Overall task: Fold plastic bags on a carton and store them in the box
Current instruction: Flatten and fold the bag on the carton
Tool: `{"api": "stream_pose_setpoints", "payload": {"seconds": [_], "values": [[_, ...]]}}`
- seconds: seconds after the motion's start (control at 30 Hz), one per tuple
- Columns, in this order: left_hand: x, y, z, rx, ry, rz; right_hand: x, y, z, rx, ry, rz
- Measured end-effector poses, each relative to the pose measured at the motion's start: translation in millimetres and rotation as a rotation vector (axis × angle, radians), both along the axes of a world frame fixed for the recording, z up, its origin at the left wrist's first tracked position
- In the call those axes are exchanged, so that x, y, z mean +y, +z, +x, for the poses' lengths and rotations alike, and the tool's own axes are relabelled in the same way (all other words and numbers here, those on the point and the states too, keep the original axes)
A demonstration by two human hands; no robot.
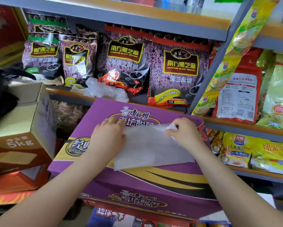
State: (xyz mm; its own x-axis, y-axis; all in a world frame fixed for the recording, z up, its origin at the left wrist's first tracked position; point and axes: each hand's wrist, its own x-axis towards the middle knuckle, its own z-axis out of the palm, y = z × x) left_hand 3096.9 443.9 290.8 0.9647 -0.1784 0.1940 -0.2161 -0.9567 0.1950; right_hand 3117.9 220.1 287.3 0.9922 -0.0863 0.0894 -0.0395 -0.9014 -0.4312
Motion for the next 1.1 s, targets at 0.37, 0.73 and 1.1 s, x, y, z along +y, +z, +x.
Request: {"api": "stream_pose_setpoints", "payload": {"seconds": [0.37,0.73,1.1], "values": [[-12.3,-32.7,-25.3,0.046,-0.251,0.216,-2.9,4.5,0.5,-0.006,-0.013,0.134],[-13.4,-30.2,-31.2,0.024,-0.184,0.134,24.2,16.8,-7.1,-0.073,-0.059,-0.552],[-8.8,-25.2,-31.5,0.184,-0.154,0.162,45.0,-22.4,-33.0,0.081,0.386,-0.417]]}}
